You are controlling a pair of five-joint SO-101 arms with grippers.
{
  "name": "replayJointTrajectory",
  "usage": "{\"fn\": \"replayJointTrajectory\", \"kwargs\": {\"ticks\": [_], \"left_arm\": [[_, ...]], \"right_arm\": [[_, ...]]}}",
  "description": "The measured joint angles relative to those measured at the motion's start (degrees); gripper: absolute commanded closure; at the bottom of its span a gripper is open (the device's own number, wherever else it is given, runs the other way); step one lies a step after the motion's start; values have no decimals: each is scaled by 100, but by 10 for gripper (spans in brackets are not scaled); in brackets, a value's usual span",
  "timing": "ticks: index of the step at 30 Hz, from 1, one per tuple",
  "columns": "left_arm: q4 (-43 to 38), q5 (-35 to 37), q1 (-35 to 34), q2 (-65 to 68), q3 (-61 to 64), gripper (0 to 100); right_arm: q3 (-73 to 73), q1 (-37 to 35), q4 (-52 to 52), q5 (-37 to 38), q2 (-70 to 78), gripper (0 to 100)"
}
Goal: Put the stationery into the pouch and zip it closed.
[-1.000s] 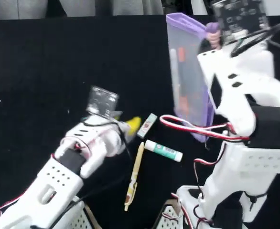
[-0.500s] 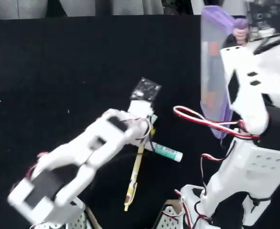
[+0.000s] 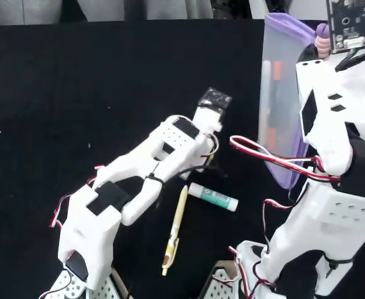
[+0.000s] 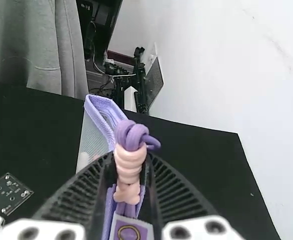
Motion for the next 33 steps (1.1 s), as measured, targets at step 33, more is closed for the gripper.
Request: {"fn": "replayJointTrajectory", "kwargs": {"ticks": [33], "left_arm": [[-1020,1284,-2637,-6716,879,970]], "right_arm": [[0,-1354,264,0,-9,988]]}}
